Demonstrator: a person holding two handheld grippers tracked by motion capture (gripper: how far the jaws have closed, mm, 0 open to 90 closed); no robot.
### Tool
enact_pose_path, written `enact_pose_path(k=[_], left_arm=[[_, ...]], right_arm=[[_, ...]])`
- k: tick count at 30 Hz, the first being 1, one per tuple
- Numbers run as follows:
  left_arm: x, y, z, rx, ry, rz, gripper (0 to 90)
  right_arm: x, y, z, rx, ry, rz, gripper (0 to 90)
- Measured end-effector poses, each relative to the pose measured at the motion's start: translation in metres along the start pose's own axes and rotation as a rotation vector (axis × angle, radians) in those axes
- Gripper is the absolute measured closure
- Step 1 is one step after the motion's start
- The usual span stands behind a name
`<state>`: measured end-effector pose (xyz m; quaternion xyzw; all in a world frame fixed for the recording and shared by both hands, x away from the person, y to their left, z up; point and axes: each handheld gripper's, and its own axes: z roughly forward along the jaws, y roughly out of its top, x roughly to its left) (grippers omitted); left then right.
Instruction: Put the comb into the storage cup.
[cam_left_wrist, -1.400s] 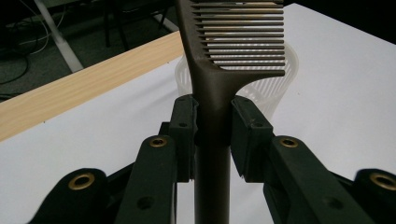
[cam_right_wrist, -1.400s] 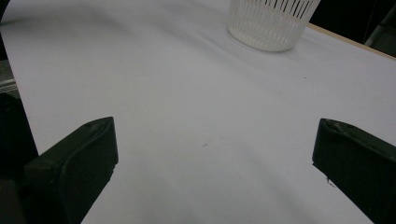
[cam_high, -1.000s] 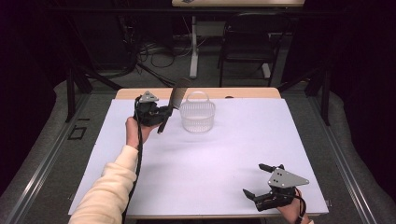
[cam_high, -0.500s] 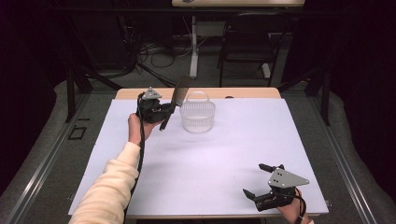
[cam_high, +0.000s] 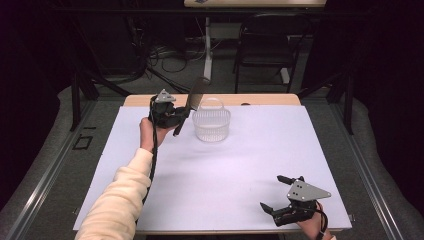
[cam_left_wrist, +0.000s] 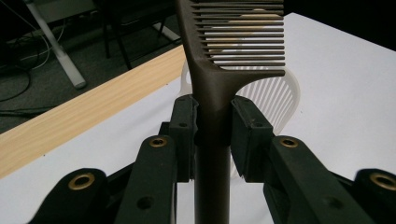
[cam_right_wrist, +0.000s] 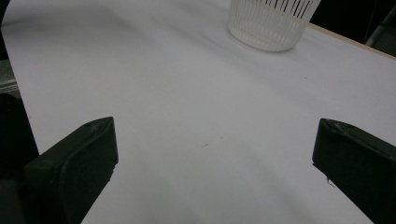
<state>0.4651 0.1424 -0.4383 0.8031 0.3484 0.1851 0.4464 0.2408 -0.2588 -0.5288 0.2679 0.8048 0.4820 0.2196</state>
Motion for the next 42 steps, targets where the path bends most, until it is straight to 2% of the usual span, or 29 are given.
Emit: enact_pose_path(k=[18,28,42], left_arm=[[-0.001,0.011,0.000,-0.019,0.003,0.012,72.1],[-0.001,0.022,0.000,-0.026,0.003,0.029,72.1],[-0.003,0.034,0.006,-0.038,0.001,0.045,72.1]], right_arm=[[0.001,0.001,0.001,-0.003,0.012,-0.003,0.0],[0.001,0.001,0.003,-0.003,0.011,0.000,0.0],[0.000,0.001,0.002,-0.005,0.011,-0.003,0.0]])
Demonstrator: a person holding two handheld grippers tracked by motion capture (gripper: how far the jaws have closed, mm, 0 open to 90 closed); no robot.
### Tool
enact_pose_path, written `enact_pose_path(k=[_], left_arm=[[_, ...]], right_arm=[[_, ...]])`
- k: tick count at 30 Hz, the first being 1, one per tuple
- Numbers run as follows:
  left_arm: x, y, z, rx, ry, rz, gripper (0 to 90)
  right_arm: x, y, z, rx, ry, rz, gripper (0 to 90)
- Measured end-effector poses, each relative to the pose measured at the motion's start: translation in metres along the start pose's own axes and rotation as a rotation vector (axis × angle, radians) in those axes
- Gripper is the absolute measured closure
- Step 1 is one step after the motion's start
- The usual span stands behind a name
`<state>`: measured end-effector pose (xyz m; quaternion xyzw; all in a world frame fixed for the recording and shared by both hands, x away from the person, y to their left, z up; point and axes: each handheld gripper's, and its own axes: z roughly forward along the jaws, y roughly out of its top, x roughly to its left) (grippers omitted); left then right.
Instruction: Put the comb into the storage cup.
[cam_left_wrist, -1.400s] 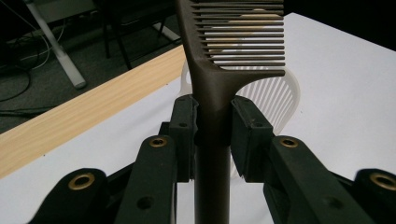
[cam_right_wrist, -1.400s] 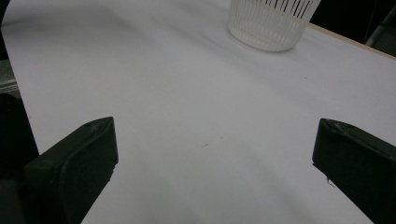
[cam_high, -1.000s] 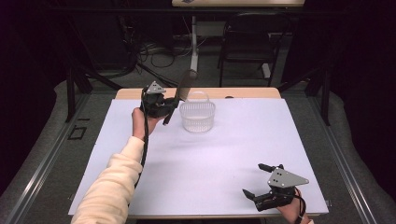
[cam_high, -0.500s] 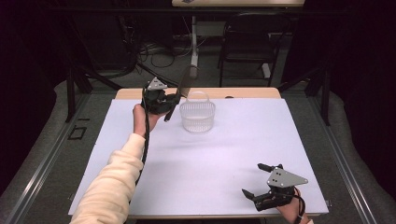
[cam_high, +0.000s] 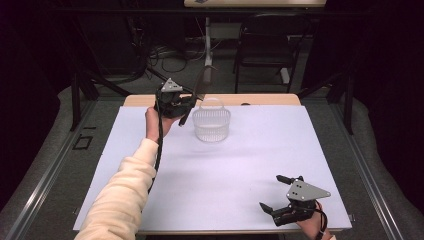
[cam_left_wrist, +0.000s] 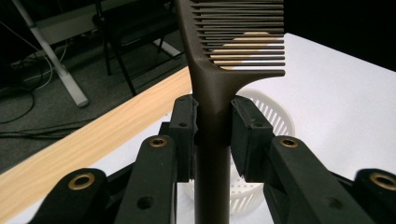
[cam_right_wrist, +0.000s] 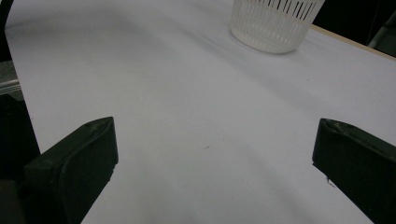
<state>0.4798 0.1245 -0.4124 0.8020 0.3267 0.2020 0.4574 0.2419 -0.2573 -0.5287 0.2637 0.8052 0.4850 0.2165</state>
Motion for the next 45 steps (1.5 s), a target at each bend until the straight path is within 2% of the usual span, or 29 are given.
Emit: enact_pose_path(k=[13,18,30,45], left_arm=[[0.002,0.011,0.004,-0.026,0.005,0.004,72.1],[0.000,0.014,0.006,-0.018,0.013,0.016,72.1],[-0.004,0.024,0.011,-0.036,-0.003,0.036,72.1],[-0.007,0.026,0.015,-0.047,-0.016,0.063,72.0]], right_arm=[[-0.001,0.000,0.001,0.000,-0.001,0.008,0.0],[0.000,0.000,0.000,-0.004,0.005,0.003,0.0],[0.000,0.001,0.001,-0.010,0.008,-0.002,0.0],[0.000,0.001,0.002,-0.003,0.009,-0.002,0.0]])
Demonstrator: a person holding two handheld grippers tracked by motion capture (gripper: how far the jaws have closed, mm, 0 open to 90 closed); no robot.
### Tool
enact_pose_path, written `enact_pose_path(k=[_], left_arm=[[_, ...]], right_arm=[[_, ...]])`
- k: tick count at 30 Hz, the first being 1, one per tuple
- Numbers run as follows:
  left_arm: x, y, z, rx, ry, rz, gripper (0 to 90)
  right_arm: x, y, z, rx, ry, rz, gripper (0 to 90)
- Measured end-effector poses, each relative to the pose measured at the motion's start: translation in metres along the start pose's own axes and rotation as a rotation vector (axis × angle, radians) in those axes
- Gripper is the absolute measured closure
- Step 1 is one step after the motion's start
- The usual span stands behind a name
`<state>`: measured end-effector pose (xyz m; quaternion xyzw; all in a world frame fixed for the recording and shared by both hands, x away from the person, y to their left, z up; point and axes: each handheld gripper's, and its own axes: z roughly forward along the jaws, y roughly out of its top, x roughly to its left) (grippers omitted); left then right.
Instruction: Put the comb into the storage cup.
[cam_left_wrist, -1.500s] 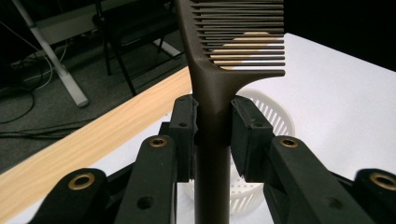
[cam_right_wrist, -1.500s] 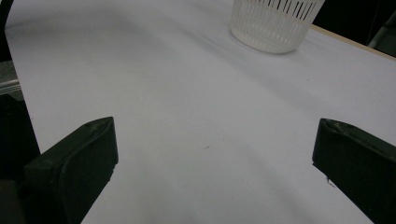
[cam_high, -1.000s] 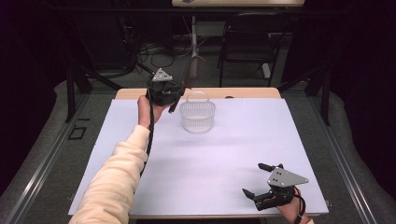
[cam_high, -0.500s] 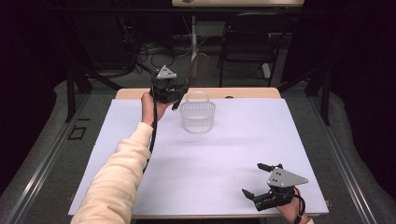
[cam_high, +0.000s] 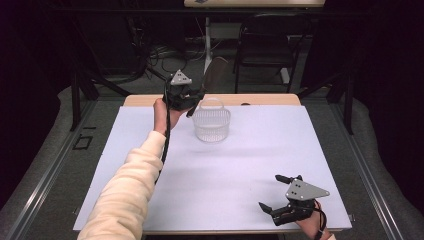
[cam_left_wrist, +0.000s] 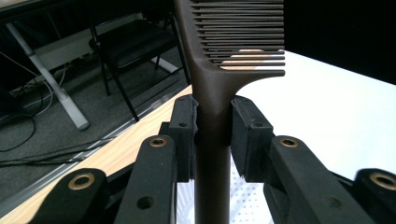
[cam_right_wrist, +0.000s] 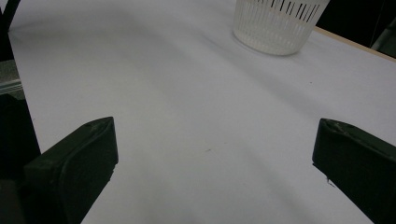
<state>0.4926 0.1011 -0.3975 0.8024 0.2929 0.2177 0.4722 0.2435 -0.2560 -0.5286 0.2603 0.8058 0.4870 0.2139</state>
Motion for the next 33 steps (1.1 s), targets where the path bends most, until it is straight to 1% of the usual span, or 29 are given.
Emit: enact_pose_path(k=[10,14,23,33], left_arm=[[-0.003,0.003,0.005,-0.012,-0.005,0.015,72.0],[-0.004,0.004,0.007,-0.018,-0.014,0.022,72.0],[-0.005,0.006,0.010,-0.033,-0.020,0.023,72.0],[-0.009,0.006,0.015,-0.050,-0.038,0.023,72.0]], right_arm=[[0.000,0.000,0.000,0.001,0.000,0.003,0.0],[0.000,0.000,0.000,0.002,0.002,0.000,0.0],[-0.001,0.000,0.000,0.001,-0.001,0.004,0.0],[-0.001,0.000,0.000,0.003,0.001,0.004,0.0]])
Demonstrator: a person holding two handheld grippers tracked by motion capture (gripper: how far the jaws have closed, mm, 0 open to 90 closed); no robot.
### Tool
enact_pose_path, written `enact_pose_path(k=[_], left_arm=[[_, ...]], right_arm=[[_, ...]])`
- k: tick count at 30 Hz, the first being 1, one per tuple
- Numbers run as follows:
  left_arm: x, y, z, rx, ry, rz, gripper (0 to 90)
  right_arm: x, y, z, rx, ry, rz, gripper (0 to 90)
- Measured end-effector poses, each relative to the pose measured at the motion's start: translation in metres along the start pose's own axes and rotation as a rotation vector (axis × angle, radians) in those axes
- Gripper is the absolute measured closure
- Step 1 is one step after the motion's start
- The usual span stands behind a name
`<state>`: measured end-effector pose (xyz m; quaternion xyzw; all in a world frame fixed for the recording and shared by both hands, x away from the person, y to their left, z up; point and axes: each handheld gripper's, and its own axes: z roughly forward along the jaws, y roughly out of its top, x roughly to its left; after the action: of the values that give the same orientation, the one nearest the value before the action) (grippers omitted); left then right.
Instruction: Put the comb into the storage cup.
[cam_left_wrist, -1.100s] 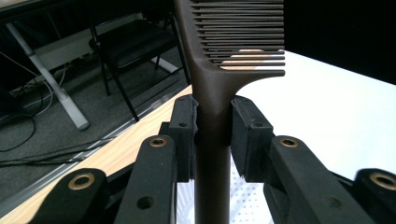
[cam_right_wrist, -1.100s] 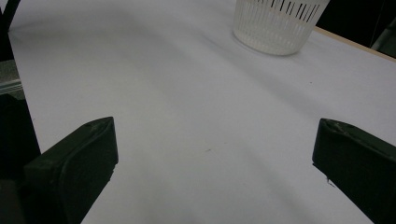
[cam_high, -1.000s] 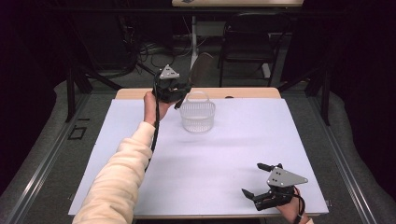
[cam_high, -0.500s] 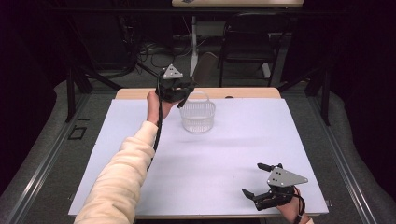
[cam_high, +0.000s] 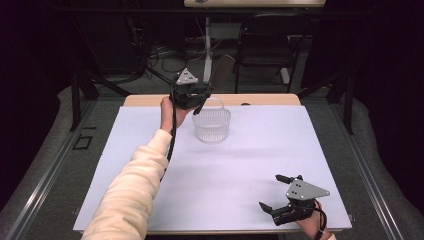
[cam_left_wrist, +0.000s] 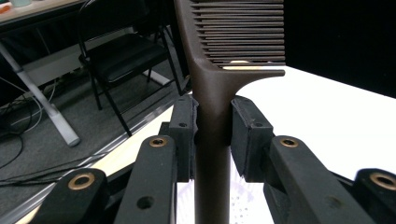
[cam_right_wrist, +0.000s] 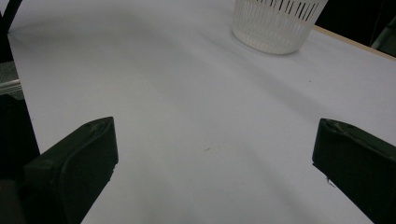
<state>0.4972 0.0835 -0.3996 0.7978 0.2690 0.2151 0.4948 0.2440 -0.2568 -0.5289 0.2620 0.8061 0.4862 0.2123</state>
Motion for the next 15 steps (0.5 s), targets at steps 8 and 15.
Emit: enact_pose_path(k=[8,15], left_arm=[[-0.0008,-0.0025,0.0058,-0.005,-0.008,-0.006,71.9],[-0.0007,-0.0046,0.0101,-0.011,-0.012,-0.009,71.9]], right_arm=[[0.0000,-0.0001,-0.0002,-0.003,-0.001,0.000,0.0],[0.0001,0.0001,-0.0004,0.003,-0.001,0.001,0.0]])
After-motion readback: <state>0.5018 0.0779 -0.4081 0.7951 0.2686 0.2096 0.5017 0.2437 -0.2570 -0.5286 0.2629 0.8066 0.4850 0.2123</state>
